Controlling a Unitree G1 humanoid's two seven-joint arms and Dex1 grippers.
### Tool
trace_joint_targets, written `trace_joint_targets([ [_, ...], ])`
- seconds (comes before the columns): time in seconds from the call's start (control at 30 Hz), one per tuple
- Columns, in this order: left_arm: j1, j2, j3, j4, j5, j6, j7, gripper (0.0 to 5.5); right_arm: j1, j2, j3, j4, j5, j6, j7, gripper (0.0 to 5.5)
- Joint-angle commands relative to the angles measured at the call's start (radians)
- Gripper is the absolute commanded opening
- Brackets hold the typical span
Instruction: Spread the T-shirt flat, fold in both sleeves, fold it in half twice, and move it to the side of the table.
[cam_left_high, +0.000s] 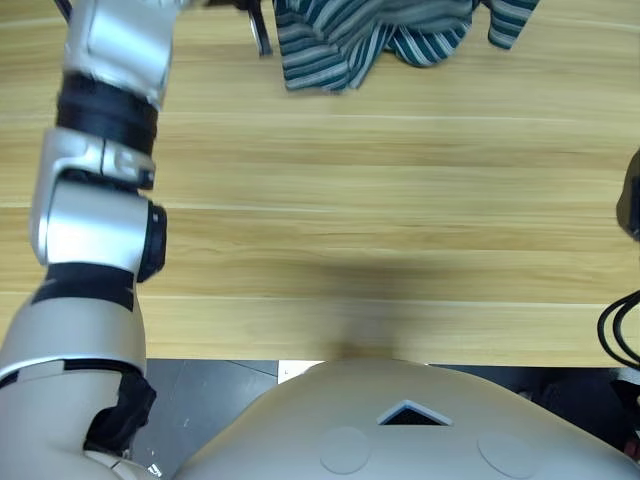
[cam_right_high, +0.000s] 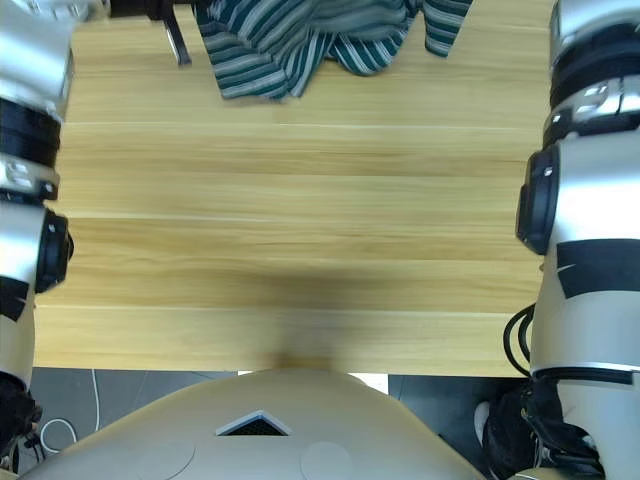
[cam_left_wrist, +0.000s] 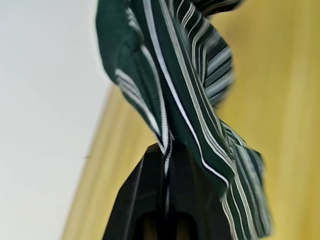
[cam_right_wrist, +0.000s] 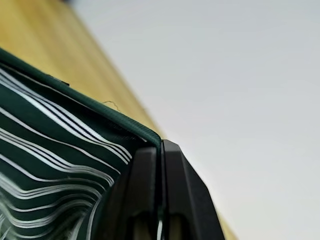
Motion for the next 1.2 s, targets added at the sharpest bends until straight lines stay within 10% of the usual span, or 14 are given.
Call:
trace_joint_targets([
  [0.03, 0.681, 0.291, -0.037, -0.775, -0.132, 0.085, -0.142, 0.0, 0.554, -0.134, -0.017, -0.631, 0.315, 0.113, 0.425, 0.06],
  [0.37, 0.92, 0.385, 0.203, -0.931, -0.118, 0.147, -0.099, 0.0, 0.963, -0.323, -0.138, -1.121, 0.613, 0.552, 0.707, 0.06],
  [0.93, 1.24, 0.374, 0.115, -1.072, 0.014, 0.09, -0.035, 0.0, 1.311, -0.265, -0.018, -1.379, 0.452, 0.492, 0.6, 0.06],
  [1.2, 1.224, 0.371, 0.156, -1.069, -0.054, 0.117, -0.057, 1.5, 1.322, -0.291, -0.029, -1.389, 0.542, 0.595, 0.642, 1.37],
])
